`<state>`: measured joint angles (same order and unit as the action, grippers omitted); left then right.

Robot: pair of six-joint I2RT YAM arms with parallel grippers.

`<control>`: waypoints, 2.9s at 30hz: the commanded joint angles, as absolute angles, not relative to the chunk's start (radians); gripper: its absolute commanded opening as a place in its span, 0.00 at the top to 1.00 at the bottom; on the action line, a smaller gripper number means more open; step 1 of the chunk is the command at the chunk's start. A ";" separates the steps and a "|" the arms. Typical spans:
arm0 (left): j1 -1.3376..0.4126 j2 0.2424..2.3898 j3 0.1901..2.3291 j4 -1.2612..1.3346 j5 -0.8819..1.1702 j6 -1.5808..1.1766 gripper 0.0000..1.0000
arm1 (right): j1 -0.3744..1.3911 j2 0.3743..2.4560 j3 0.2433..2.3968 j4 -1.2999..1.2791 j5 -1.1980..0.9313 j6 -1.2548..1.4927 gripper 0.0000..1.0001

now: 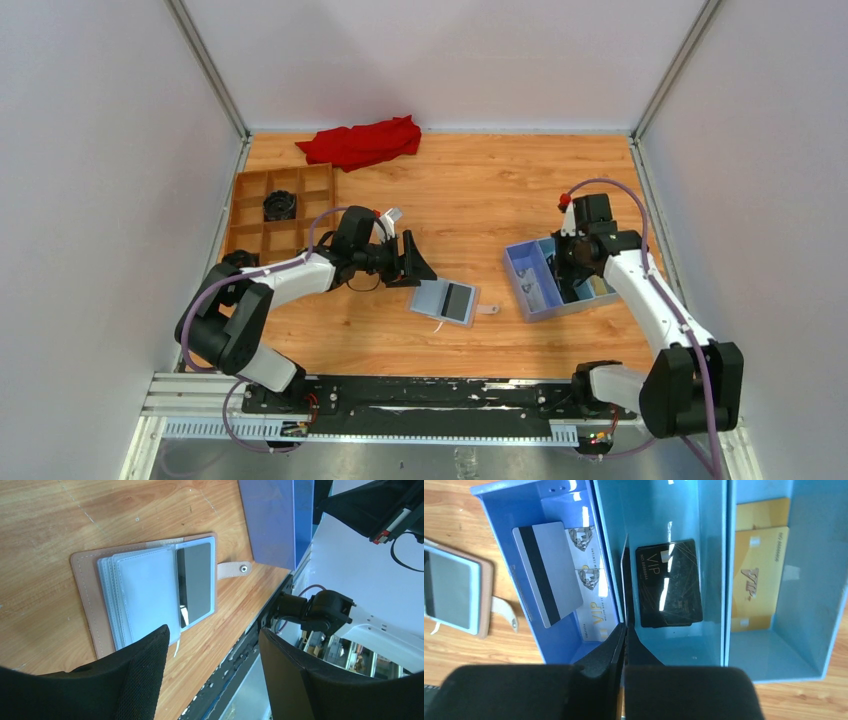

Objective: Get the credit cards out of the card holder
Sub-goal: Place the credit card in the storage box, then remove the credit card from the card holder.

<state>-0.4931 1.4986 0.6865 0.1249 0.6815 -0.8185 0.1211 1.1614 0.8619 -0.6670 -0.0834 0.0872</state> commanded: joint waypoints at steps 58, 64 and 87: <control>-0.572 1.532 0.723 0.118 0.619 -0.869 0.30 | 0.611 1.055 0.673 -0.245 -0.074 0.512 0.64; -0.572 1.480 0.740 0.118 0.551 -0.868 0.28 | 0.614 1.080 0.648 -0.242 0.035 0.510 0.62; -0.572 1.611 0.842 0.118 0.586 -0.897 0.29 | 0.621 1.116 0.656 -0.222 0.022 0.427 0.62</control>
